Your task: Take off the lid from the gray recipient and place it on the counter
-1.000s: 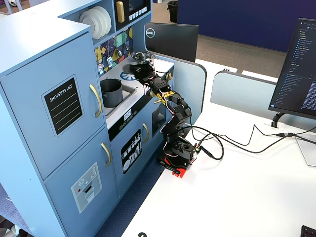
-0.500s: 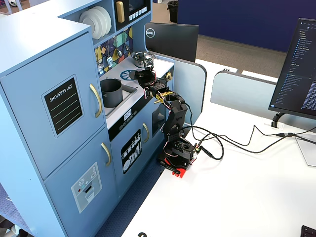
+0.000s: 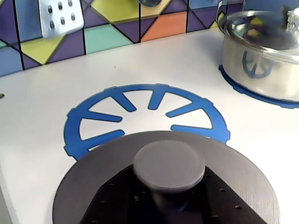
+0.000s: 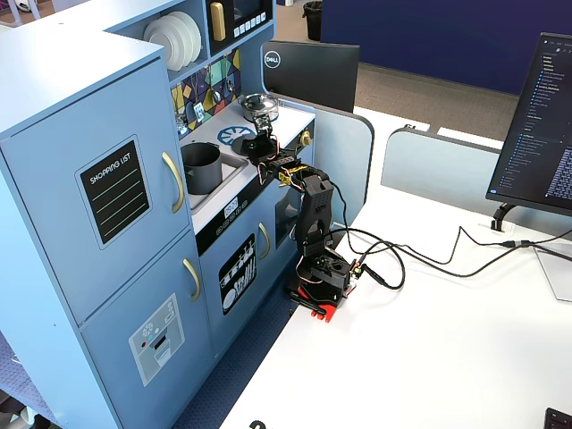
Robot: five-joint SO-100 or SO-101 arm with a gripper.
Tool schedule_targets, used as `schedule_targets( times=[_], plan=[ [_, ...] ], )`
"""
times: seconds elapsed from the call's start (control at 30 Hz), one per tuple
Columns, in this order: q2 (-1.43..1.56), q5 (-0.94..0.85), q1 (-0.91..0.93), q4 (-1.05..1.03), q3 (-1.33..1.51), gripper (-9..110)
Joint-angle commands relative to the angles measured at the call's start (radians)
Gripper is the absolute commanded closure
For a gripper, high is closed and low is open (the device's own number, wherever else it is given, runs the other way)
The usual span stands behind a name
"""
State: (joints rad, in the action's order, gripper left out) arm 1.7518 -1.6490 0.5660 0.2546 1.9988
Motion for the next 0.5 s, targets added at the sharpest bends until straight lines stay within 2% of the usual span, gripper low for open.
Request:
schedule_targets(
  times=[0.0, 0.1, 0.33, 0.47],
  plan=[
    [0.0, -0.012, -0.011, 0.044, -0.014, 102],
    [0.002, 0.003, -0.012, 0.058, -0.006, 99],
    [0.046, 0.021, 0.017, 0.071, 0.021, 75],
    [0.069, 0.035, 0.025, 0.072, 0.023, 72]
  ],
)
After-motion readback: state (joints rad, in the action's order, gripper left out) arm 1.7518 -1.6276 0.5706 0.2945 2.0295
